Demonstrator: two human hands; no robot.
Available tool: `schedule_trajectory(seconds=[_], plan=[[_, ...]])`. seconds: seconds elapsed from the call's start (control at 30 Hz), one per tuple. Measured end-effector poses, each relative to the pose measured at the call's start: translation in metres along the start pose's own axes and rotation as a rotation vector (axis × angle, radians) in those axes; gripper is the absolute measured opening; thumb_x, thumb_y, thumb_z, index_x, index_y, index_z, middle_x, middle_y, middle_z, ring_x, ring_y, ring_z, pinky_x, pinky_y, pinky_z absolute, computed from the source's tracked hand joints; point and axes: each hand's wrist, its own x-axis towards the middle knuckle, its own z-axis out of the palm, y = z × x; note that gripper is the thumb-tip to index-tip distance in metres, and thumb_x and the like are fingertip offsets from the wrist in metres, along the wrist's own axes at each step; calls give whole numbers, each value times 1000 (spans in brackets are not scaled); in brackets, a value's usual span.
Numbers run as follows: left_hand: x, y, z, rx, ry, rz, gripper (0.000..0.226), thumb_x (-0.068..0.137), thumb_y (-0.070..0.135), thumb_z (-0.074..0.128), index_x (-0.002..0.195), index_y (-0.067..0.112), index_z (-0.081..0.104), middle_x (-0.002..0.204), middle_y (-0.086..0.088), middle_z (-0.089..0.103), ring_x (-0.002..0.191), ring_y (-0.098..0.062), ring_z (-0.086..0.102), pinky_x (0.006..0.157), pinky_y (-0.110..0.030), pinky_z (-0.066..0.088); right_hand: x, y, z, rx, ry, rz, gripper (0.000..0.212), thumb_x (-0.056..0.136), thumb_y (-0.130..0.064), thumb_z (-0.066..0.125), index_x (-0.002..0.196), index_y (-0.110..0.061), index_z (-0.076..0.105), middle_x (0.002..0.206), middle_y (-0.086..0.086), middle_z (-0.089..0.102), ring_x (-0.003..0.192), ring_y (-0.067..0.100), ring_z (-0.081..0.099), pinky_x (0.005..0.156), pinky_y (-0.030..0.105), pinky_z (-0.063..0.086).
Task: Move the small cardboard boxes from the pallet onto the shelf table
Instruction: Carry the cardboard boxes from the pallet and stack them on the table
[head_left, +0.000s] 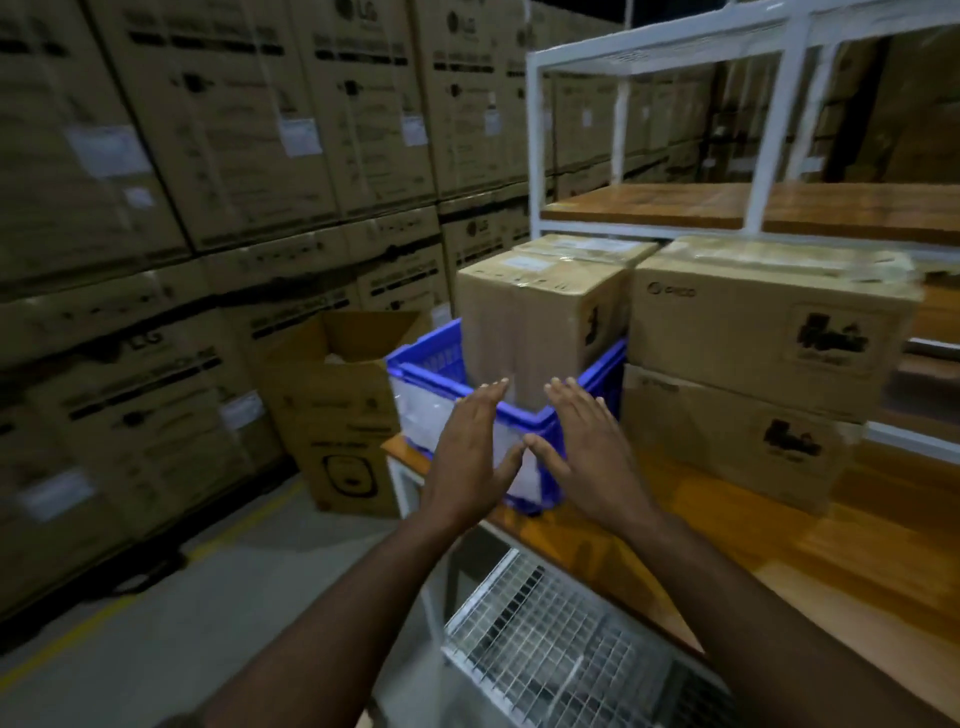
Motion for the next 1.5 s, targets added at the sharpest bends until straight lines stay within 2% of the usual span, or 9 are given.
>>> schedule_trajectory(seconds=[0.17, 0.27, 0.37, 0.73, 1.0, 1.07, 1.2, 1.37, 1.5], plan=[[-75, -56, -67, 86, 0, -185, 69, 87, 29, 71, 147, 7, 46, 146, -11, 53, 134, -24, 46, 114, -40, 39, -7, -70, 57, 56, -119, -58, 75, 92, -63, 35, 149, -15, 42, 155, 5, 42, 147, 22, 33, 119, 47, 28], [-133, -88, -110, 138, -32, -321, 69, 90, 29, 70, 149, 8, 43, 146, -11, 51, 135, -27, 46, 114, -41, 39, -25, -119, 93, 84, -244, -86, 69, 96, -59, 44, 151, -17, 37, 157, 3, 38, 148, 20, 29, 121, 43, 24], [-192, -114, -149, 171, -48, -486, 70, 92, 29, 70, 153, 15, 38, 150, -5, 47, 139, -22, 41, 114, -31, 34, -46, -166, 130, 103, -342, -121, 67, 97, -55, 48, 151, -18, 37, 158, 2, 36, 148, 18, 27, 121, 44, 22], [-372, -177, -242, 235, -56, -937, 65, 93, 28, 68, 151, 13, 40, 150, -6, 46, 140, -23, 40, 117, -34, 32, -122, -303, 237, 182, -727, -181, 67, 99, -50, 52, 154, -17, 31, 162, 3, 29, 151, 17, 19, 123, 43, 18], [-446, -212, -266, 191, 16, -1236, 65, 94, 25, 68, 151, 14, 39, 152, -4, 46, 141, -21, 42, 117, -35, 35, -134, -350, 311, 169, -910, -278, 67, 99, -52, 48, 154, -18, 31, 162, 2, 29, 151, 18, 18, 122, 35, 17], [-459, -224, -273, 199, 29, -1301, 65, 94, 24, 68, 151, 14, 40, 151, -5, 47, 140, -22, 43, 115, -34, 36, -131, -359, 335, 187, -946, -297, 65, 100, -50, 49, 153, -17, 32, 161, 2, 31, 150, 19, 20, 121, 36, 19], [-477, -248, -287, 240, 46, -1446, 64, 95, 25, 67, 151, 13, 41, 151, -6, 48, 139, -25, 43, 110, -34, 38, -122, -374, 385, 225, -1023, -321, 63, 100, -47, 50, 150, -11, 37, 156, 7, 39, 145, 22, 30, 115, 27, 21], [-500, -285, -292, 238, 81, -1576, 64, 94, 24, 70, 149, 9, 42, 145, -10, 53, 135, -24, 46, 109, -31, 36, -120, -391, 449, 273, -1149, -268, 64, 101, -48, 48, 152, -12, 33, 157, 6, 37, 145, 22, 29, 115, 30, 24], [-520, -311, -289, 228, 90, -1646, 62, 95, 24, 68, 149, 12, 42, 147, -5, 51, 136, -21, 46, 107, -26, 35, -123, -404, 492, 291, -1212, -217, 66, 101, -48, 47, 154, -13, 30, 159, 5, 33, 148, 21, 24, 116, 29, 22]])
